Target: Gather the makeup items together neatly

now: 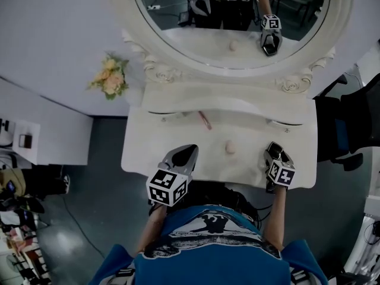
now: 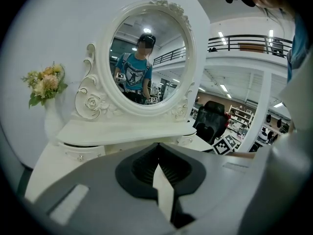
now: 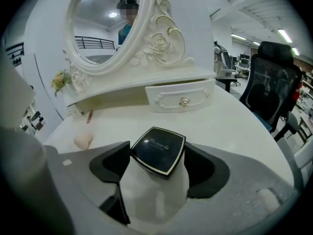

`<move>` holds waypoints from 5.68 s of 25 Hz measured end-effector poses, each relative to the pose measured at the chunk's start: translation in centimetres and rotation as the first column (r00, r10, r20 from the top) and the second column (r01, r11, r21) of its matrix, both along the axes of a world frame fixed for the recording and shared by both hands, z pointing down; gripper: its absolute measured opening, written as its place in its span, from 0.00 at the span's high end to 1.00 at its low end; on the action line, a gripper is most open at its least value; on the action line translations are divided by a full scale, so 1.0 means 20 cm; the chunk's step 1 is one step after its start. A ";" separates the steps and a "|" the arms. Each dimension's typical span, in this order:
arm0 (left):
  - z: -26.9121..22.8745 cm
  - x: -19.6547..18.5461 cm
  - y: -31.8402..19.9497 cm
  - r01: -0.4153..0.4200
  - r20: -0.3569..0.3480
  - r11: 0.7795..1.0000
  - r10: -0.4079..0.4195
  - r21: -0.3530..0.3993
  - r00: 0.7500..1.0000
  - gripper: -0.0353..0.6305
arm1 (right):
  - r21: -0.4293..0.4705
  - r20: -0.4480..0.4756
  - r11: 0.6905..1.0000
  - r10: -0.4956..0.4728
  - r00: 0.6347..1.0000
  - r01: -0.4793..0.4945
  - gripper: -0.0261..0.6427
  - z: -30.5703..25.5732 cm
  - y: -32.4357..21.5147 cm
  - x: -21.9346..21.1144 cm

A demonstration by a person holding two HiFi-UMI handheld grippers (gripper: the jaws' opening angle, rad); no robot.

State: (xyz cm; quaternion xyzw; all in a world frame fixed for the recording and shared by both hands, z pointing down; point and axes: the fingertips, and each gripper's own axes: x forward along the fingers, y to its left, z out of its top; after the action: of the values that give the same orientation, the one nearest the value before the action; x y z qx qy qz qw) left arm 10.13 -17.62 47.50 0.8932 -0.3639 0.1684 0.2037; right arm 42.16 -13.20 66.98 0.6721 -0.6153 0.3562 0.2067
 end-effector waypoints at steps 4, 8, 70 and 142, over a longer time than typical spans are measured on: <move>0.00 -0.08 0.00 0.005 -0.005 1.000 -0.005 -0.004 1.000 0.93 | 0.034 0.025 0.995 -0.093 0.995 0.092 0.44 -0.09 -0.06 -0.26; -0.02 -0.20 -0.01 0.019 -0.007 1.000 -0.019 -0.002 1.000 0.93 | 0.065 0.025 0.970 -0.238 0.971 0.236 0.44 -0.18 -0.14 -0.59; -0.03 -0.75 -0.19 0.106 -0.069 0.994 -0.108 -0.019 0.992 0.93 | -0.145 -0.142 0.811 -0.584 0.799 0.567 0.76 0.00 -0.92 -1.39; 0.08 0.07 0.02 -0.166 -0.026 0.985 0.165 -0.050 0.986 0.93 | -0.073 0.189 0.997 0.054 0.980 -0.041 0.87 0.07 0.00 -0.53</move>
State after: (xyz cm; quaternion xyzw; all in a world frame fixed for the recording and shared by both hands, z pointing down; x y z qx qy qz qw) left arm 11.45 -17.30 49.04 0.9164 -0.2817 0.1846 0.2162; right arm 31.53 -13.29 68.37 0.6420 -0.6034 0.4448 0.1610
